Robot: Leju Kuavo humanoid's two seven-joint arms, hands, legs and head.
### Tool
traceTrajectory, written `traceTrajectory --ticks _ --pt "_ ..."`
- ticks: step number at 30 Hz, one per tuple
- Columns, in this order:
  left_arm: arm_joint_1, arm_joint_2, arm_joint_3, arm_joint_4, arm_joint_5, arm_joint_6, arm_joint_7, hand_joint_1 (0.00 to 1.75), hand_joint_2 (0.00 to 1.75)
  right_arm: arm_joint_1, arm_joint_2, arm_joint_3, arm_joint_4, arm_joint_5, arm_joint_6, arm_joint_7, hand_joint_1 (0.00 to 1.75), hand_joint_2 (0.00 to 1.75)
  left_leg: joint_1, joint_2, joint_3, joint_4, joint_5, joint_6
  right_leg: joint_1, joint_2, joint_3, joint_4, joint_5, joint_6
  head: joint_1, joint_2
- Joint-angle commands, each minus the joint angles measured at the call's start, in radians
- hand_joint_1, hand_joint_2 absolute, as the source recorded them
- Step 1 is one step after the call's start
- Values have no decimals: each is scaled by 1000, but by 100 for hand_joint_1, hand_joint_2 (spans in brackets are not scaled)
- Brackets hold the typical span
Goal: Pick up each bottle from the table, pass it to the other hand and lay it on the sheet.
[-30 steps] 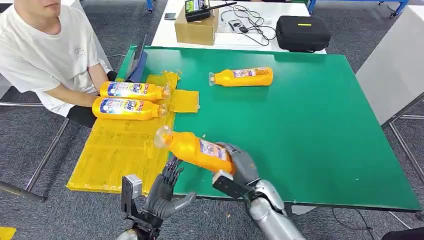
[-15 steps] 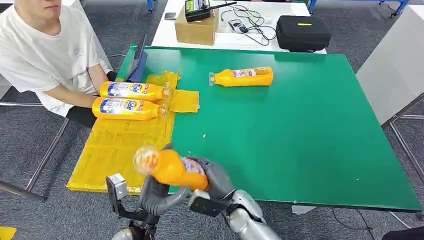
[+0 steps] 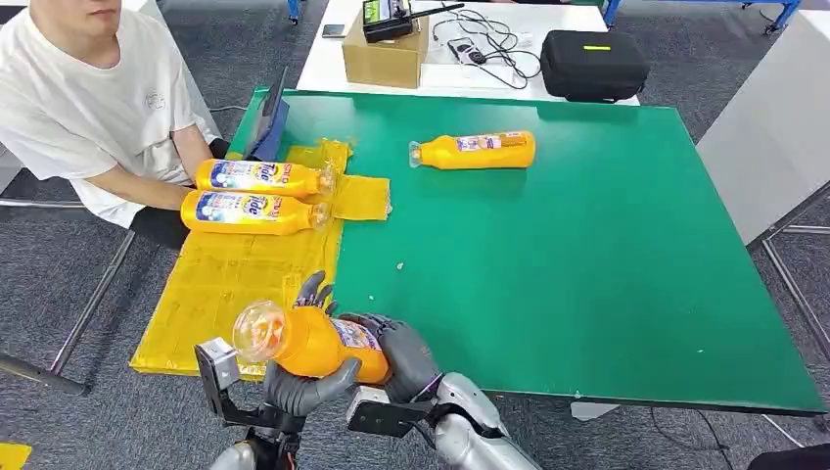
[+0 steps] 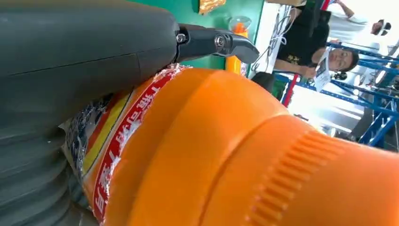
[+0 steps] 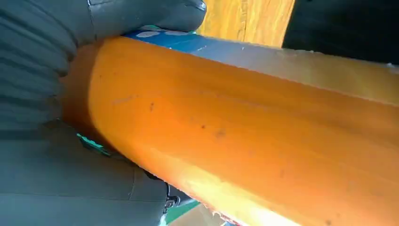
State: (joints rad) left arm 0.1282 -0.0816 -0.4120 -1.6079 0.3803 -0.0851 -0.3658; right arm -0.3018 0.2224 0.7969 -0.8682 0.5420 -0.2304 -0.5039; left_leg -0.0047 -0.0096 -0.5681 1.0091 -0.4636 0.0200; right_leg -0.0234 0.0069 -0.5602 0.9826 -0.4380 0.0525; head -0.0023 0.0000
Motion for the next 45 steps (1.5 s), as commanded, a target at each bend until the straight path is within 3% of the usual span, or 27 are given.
traceTrajectory --ticks 1,3,4,5,6,7,8,9,12,21,25,29,32,37,42,45 --pt "-68 -15 -38 65 4 -33 18 164 175 -16 -7 143 -2 -21 44 -24 175 175 2 -1 1 0 0 -1 2 -2 2 0 0 -2 0 0" --pt "-68 -15 -38 65 4 -33 18 164 175 -16 -7 143 -2 -21 44 -24 175 175 2 -1 1 0 0 -1 2 -2 2 -1 0 -2 0 0" --pt "-69 -15 -38 66 8 -39 17 175 175 -14 -8 141 -8 -26 45 -21 175 175 2 -1 0 0 0 -1 2 -2 2 0 0 -2 0 0" --pt "-68 -16 -35 67 12 -43 16 175 175 -13 -7 136 -13 -39 50 -17 154 175 1 -1 0 0 0 -1 1 -2 1 0 0 -1 0 0" --pt "-66 -18 -33 64 23 -51 14 175 175 -10 -5 130 -15 -54 57 -15 38 175 2 -2 1 0 0 -1 2 -3 2 -1 0 -3 0 0" --pt "-65 -17 -31 62 43 -68 14 175 175 -9 -4 126 -18 -69 69 -17 0 175 1 -1 0 0 0 -1 1 -2 1 0 0 -2 0 0" --pt "-65 -16 -28 59 60 -81 16 175 175 -7 -4 123 -21 -82 80 -21 0 175 2 -1 1 1 0 -2 2 -3 2 0 0 -3 1 0" --pt "-66 -15 -24 56 70 -90 15 175 175 -3 -4 114 -26 -114 105 -33 0 0 2 -1 0 1 0 -1 2 -2 2 0 0 -2 0 0" --pt "-71 -18 -6 66 112 -104 43 175 175 2 -10 107 -39 -128 100 -45 0 0 1 -1 0 0 0 -1 1 -2 1 -1 0 -2 0 0" --pt "-101 -6 39 109 -23 64 74 175 175 22 -20 77 -48 -137 50 -40 0 0 1 -2 1 -1 0 -1 2 -3 3 -1 0 -2 0 0" --pt "-188 43 16 220 -336 333 142 175 175 34 -26 61 -54 -128 0 -39 0 0 1 -2 1 -1 1 -1 2 -3 2 -1 0 -2 0 0" --pt "-324 96 14 352 -726 481 169 175 175 30 -22 45 -71 -127 12 -44 0 0 1 -6 1 -1 2 -1 1 -6 3 -1 0 -2 1 0" --pt "-342 87 54 350 -820 455 194 175 175 30 -18 32 -78 -124 26 -44 0 0 2 0 1 -1 2 -2 2 -1 2 -1 1 -3 0 0" --pt "-559 173 48 523 -1019 286 348 175 175 31 -7 -10 -99 -126 34 -52 0 0 2 -2 -1 1 3 -2 2 -3 1 1 1 -2 0 0" --pt "-621 186 60 592 -1077 224 360 175 175 35 -3 -23 -107 -120 40 -51 0 0 2 -1 -1 1 4 -3 2 -1 1 2 1 -3 1 0" --pt "-759 221 26 731 -1170 161 397 175 175 32 4 -41 -104 -125 51 -58 0 0 2 -4 -2 1 4 -3 2 -5 0 3 0 -2 0 0"
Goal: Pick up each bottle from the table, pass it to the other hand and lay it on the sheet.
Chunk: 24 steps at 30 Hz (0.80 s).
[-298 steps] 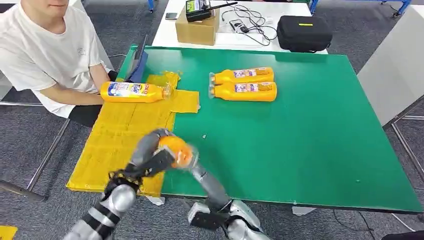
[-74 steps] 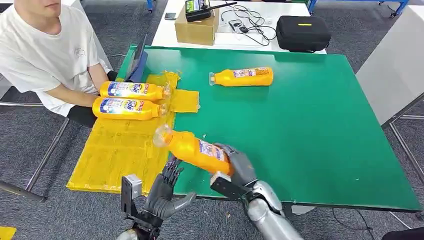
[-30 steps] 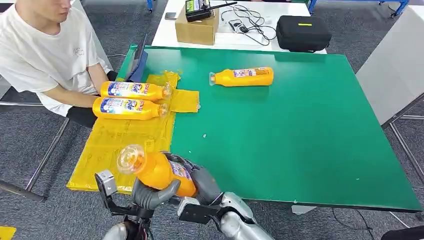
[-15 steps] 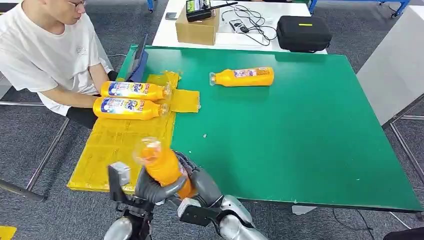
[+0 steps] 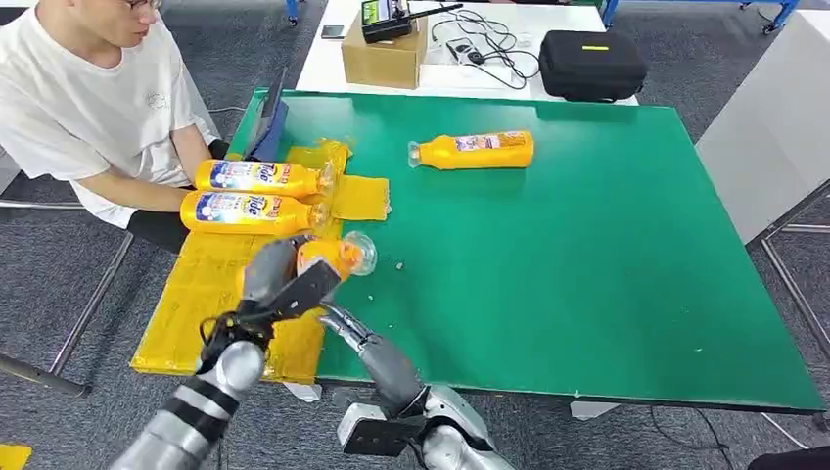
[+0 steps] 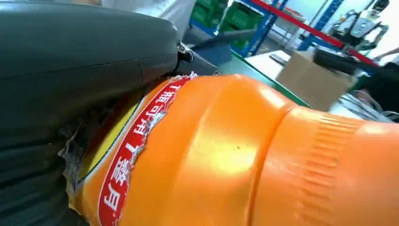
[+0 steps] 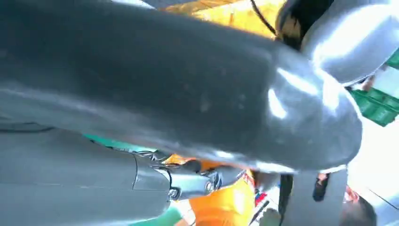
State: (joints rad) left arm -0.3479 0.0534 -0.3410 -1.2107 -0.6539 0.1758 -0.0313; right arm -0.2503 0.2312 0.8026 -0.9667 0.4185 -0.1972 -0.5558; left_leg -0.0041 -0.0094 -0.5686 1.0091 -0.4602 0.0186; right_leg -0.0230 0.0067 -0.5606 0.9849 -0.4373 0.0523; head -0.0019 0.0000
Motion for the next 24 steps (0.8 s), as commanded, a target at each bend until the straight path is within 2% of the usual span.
traceTrajectory --ticks 1,3,8,16,20,24 --pt "-313 84 -35 367 -140 -112 57 175 175 -20 -3 -51 -6 -3 22 -7 0 0 2 -5 -2 1 1 -1 2 -5 1 0 0 -2 0 0" --pt "-420 105 -71 497 -218 -149 92 175 175 -27 4 -49 2 -5 34 -10 0 0 3 -3 -2 2 1 -2 3 -4 0 1 0 -2 0 0" --pt "-508 119 -112 641 -284 -215 91 175 175 -38 15 -53 25 -8 35 -16 0 0 3 -2 -1 2 1 -2 3 -3 0 1 0 -3 0 0" --pt "-503 112 -146 670 -311 -244 90 175 175 -43 18 -55 34 -10 35 -20 0 0 2 -1 -1 1 0 -1 2 -1 1 1 0 -1 0 0" --pt "-445 75 -125 698 -263 -272 74 175 175 -51 24 -62 50 -13 31 -25 0 0 2 0 1 0 1 -2 2 -1 2 -1 1 -2 0 0" --pt "-380 68 -102 691 -189 -304 47 175 175 -49 25 -67 55 -14 17 -25 0 0 1 0 2 -1 1 -2 1 -1 2 -1 0 -2 0 0"
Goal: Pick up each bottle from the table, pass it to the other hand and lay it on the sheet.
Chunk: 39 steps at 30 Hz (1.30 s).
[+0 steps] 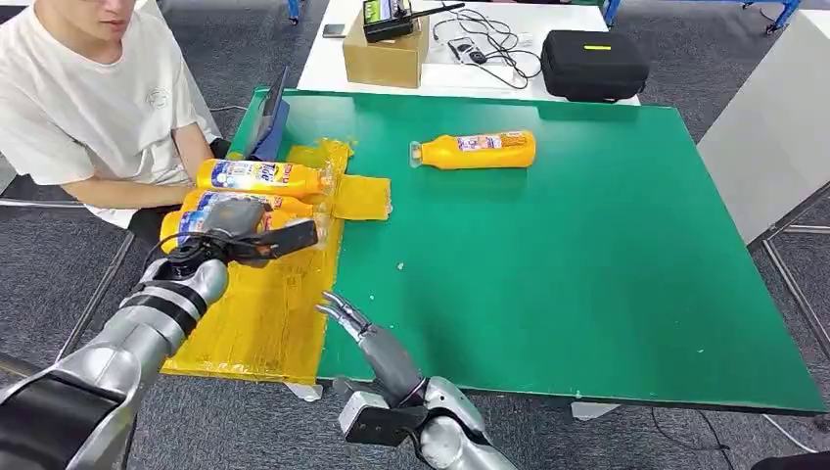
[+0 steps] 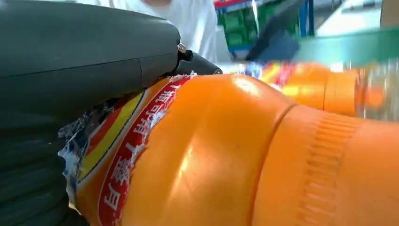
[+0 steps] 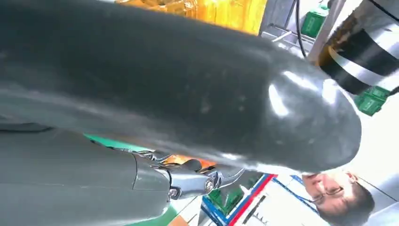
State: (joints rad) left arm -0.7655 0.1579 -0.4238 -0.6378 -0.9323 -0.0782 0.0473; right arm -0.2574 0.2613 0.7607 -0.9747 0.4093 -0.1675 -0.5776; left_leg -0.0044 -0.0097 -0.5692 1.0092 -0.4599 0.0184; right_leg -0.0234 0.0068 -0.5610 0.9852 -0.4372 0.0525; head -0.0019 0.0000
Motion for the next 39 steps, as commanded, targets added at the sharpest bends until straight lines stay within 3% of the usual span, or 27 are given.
traceTrajectory --ticks 1,10,14,18,19,20,25,28,29,34,39 --pt "41 -35 -20 119 89 -49 -32 175 175 -41 -6 -26 64 -5 -13 -3 0 0 1 0 2 -1 0 -1 1 -1 2 -1 0 -2 0 0" --pt "59 -23 -23 87 117 -65 -31 175 175 -38 -7 -30 63 -9 -17 -2 0 0 1 0 1 0 0 -1 2 -1 2 -1 0 -2 0 0" --pt "89 11 -166 55 -61 83 9 175 175 -39 -13 -34 57 -14 -6 -4 0 0 1 1 2 -1 0 -1 1 1 2 -1 0 -1 0 0" --pt "123 -2 -165 89 -100 107 32 171 175 -44 -12 -24 48 -13 11 -7 0 0 1 2 3 -2 0 -1 1 1 3 -1 1 -2 0 0" --pt "131 -9 -163 102 -106 113 35 110 175 -45 -12 -23 49 -13 14 -7 0 0 1 1 3 -1 0 -1 1 1 3 -1 1 -2 0 0" --pt "134 -14 -155 117 -102 105 36 0 175 -46 -11 -24 52 -13 13 -7 0 0 1 2 4 -2 0 -2 2 1 4 -2 1 -3 0 0" --pt "106 -62 80 146 200 -67 -88 0 175 -52 -3 -27 90 -14 -5 -15 0 0 1 0 5 -1 1 -1 1 0 5 -1 1 -2 0 0" --pt "92 -53 146 96 348 -197 -129 0 175 -50 -7 -19 102 -20 -12 -28 0 0 2 2 5 -1 2 -2 3 1 5 -1 3 -3 0 0" --pt "93 -48 150 73 382 -217 -130 0 0 -49 -8 -18 106 -25 -12 -30 0 0 3 2 5 -1 3 -3 3 1 5 -2 4 -5 0 0" --pt "177 7 107 -226 721 -306 -140 0 0 -41 -28 3 127 -35 -23 -44 0 0 1 -1 6 -2 4 -2 2 -1 6 -1 4 -5 0 0" --pt "191 24 89 -275 775 -303 -116 0 0 -42 -32 5 124 -36 -24 -47 0 0 2 -3 4 0 4 -2 2 -4 5 0 3 -5 0 0"
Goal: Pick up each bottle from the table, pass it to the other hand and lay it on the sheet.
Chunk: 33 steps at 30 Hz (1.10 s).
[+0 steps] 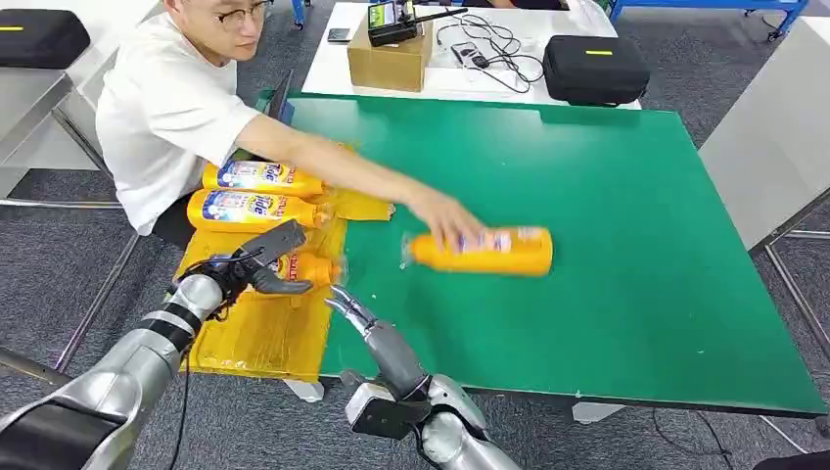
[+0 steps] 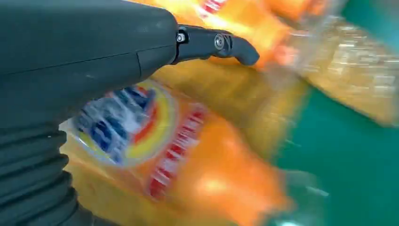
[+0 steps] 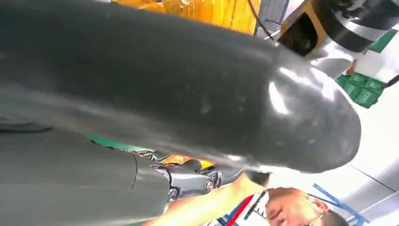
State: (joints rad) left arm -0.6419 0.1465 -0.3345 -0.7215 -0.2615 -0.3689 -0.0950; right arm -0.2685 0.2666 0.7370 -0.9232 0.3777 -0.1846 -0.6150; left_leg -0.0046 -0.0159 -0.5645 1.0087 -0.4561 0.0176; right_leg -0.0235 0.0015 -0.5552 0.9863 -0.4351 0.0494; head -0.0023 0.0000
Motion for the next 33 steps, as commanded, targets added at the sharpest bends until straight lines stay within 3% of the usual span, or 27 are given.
traceTrajectory --ticks 1,8,12,13,18,30,33 --pt "67 36 -1 -191 104 -12 26 0 0 -31 -37 29 72 -5 -7 -10 0 0 1 2 -2 0 0 -1 2 0 -1 -1 1 -1 1 0" --pt "69 38 -1 -202 146 20 -3 0 0 -31 -39 27 68 -6 -11 -6 0 0 2 1 -5 0 0 -2 3 0 -5 -1 1 -2 0 0" --pt "86 11 54 -337 216 195 -53 0 0 -32 -52 31 62 1 -6 -7 0 0 2 1 -7 1 0 -1 3 -1 -7 0 1 -1 0 0" --pt "89 -3 79 -359 235 223 -67 0 175 -33 -52 35 64 4 -3 -7 0 0 4 1 -7 2 0 -1 4 -1 -7 0 1 -2 0 0" --pt "133 -33 159 -519 341 282 -124 0 175 -35 -56 54 69 20 -21 -15 0 0 2 1 -7 1 0 -1 3 0 -7 -1 1 -1 0 0" --pt "142 -29 158 -530 345 284 -123 0 175 -35 -56 55 66 19 -20 -15 0 0 2 1 -6 1 0 -1 2 -1 -7 -1 1 -1 0 0" --pt "162 -43 190 -582 376 317 -181 0 175 -35 -60 62 60 25 -27 -16 0 0 2 1 -7 1 0 -1 2 -1 -7 -1 1 -1 0 0"
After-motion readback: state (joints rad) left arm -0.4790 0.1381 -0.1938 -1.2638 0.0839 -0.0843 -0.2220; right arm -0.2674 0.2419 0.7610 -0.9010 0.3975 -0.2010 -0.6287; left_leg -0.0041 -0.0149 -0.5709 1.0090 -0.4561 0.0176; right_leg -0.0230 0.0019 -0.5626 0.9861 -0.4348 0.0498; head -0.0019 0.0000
